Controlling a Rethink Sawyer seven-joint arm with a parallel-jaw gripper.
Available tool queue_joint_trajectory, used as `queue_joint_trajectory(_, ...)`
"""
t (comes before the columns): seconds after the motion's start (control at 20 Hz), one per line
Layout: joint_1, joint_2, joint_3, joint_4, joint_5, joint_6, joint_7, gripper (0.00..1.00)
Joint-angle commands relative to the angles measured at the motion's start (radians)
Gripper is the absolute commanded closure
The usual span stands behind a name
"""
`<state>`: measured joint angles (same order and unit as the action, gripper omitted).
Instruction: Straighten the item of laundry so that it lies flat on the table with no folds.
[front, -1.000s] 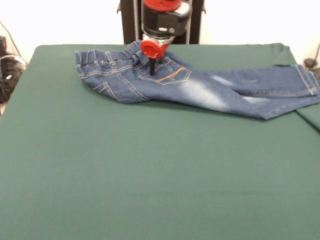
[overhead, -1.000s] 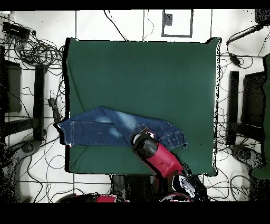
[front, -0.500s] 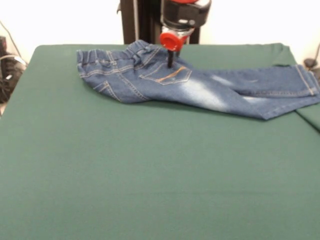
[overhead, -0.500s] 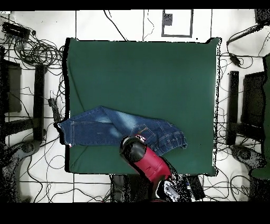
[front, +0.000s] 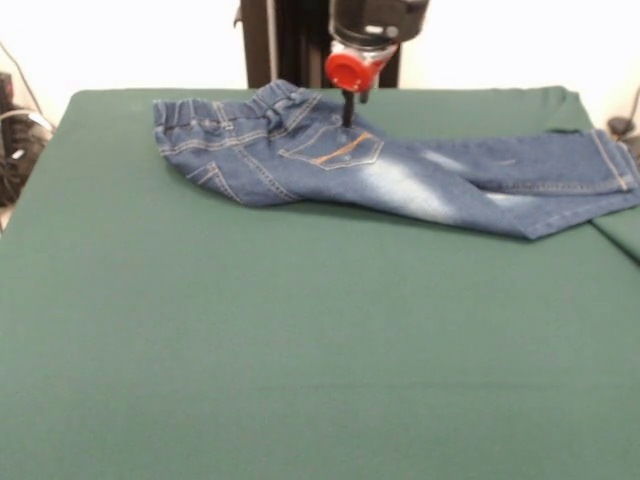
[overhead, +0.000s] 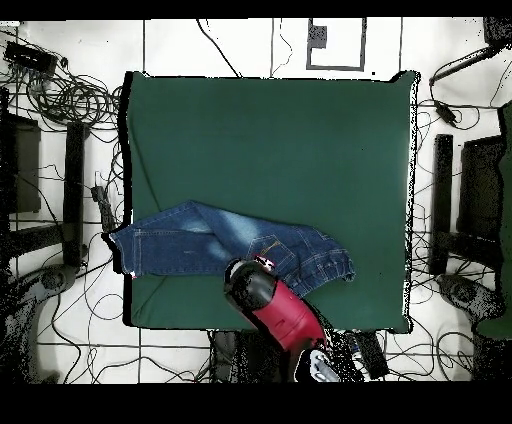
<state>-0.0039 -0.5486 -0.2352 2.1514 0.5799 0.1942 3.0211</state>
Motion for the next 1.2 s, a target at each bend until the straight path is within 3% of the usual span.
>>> queue_joint_trajectory(0.05,-0.074,0.086,0.138,0.045,0.048,-0.078,0.152,0.00)
queue_joint_trajectory(0.6,-0.071,0.121,0.183,0.038,0.057,-0.127,0.198,0.00)
queue_joint_trajectory(1.2,0.020,0.075,0.177,0.061,0.136,-0.059,0.257,0.00)
